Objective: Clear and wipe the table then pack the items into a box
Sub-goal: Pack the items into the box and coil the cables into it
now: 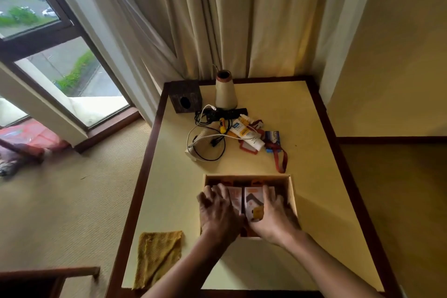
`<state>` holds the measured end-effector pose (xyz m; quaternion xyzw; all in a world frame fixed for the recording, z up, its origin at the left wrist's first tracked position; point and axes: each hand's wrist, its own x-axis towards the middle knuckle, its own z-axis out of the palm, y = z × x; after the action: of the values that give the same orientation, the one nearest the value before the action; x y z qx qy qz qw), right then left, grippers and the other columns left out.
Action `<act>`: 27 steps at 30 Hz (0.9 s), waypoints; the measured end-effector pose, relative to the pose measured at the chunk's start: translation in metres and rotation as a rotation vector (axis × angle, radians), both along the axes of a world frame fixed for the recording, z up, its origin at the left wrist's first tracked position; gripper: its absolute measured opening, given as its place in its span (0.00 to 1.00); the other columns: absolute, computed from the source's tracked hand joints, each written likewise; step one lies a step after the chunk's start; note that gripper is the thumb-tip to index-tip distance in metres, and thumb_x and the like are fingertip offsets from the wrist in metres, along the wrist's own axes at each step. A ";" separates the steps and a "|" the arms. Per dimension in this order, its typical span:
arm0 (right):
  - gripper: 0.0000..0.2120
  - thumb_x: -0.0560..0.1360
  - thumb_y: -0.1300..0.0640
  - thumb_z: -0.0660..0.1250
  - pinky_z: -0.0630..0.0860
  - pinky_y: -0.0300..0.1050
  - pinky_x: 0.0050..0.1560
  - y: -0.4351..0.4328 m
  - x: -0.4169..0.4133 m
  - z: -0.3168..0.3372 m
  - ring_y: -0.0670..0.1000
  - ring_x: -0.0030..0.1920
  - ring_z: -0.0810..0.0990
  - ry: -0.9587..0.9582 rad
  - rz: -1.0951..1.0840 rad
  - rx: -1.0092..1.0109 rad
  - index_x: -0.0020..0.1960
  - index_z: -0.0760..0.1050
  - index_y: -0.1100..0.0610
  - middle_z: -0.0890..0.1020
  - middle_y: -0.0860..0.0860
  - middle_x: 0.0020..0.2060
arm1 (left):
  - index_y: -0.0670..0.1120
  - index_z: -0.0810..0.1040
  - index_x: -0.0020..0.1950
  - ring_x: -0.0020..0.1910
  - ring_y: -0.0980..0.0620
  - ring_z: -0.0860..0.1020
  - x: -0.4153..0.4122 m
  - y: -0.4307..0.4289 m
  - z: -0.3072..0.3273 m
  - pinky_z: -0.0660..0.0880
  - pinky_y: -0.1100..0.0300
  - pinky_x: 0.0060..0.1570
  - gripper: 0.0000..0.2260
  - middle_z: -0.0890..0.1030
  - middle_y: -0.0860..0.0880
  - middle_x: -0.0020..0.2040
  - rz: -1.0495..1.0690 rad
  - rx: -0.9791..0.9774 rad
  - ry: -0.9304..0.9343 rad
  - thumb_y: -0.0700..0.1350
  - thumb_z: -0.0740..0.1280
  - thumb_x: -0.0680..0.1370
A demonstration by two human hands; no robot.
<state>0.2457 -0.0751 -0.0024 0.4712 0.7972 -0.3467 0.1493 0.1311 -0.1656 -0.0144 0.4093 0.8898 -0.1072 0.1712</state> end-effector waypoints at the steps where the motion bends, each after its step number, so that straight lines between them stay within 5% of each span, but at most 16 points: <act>1: 0.58 0.69 0.31 0.70 0.61 0.55 0.76 0.003 0.000 0.002 0.62 0.78 0.59 -0.010 0.020 -0.013 0.81 0.33 0.45 0.52 0.58 0.80 | 0.43 0.46 0.83 0.78 0.35 0.51 -0.005 0.003 0.002 0.46 0.38 0.73 0.41 0.53 0.38 0.81 -0.076 -0.056 0.028 0.66 0.54 0.79; 7: 0.52 0.71 0.36 0.71 0.67 0.51 0.71 0.010 -0.001 0.004 0.61 0.76 0.63 -0.057 0.087 -0.038 0.81 0.41 0.47 0.55 0.56 0.79 | 0.44 0.57 0.82 0.74 0.39 0.57 -0.044 0.007 0.005 0.44 0.41 0.74 0.34 0.60 0.39 0.77 -0.350 -0.079 0.060 0.61 0.58 0.81; 12: 0.47 0.74 0.34 0.67 0.64 0.51 0.74 0.010 -0.008 -0.001 0.60 0.78 0.61 -0.062 0.099 -0.051 0.82 0.45 0.49 0.54 0.56 0.80 | 0.45 0.65 0.78 0.79 0.43 0.56 -0.053 -0.001 -0.002 0.34 0.40 0.70 0.33 0.65 0.42 0.78 -0.318 -0.024 -0.047 0.64 0.60 0.80; 21: 0.44 0.78 0.38 0.65 0.70 0.50 0.68 0.010 -0.011 -0.005 0.58 0.73 0.69 -0.065 0.070 -0.003 0.82 0.42 0.51 0.66 0.56 0.75 | 0.46 0.63 0.80 0.80 0.40 0.50 -0.047 -0.001 -0.002 0.36 0.34 0.75 0.33 0.64 0.43 0.79 -0.342 -0.059 -0.062 0.63 0.60 0.80; 25: 0.41 0.78 0.35 0.62 0.71 0.51 0.69 0.020 -0.015 0.003 0.57 0.74 0.68 -0.079 0.145 -0.014 0.82 0.49 0.50 0.62 0.54 0.77 | 0.48 0.73 0.72 0.73 0.41 0.63 -0.044 0.002 0.009 0.48 0.37 0.75 0.24 0.74 0.44 0.69 -0.339 -0.026 -0.031 0.60 0.60 0.81; 27: 0.34 0.79 0.36 0.61 0.72 0.49 0.66 0.033 -0.022 0.015 0.55 0.71 0.71 -0.063 0.130 -0.012 0.78 0.61 0.52 0.65 0.53 0.76 | 0.49 0.76 0.68 0.65 0.43 0.71 -0.052 0.010 0.018 0.61 0.42 0.68 0.19 0.78 0.45 0.63 -0.350 0.033 0.002 0.57 0.62 0.81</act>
<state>0.2233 -0.0418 0.0122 0.4282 0.8190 -0.3257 0.1994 0.0787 -0.1555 0.0035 0.5607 0.8066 -0.1214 0.1421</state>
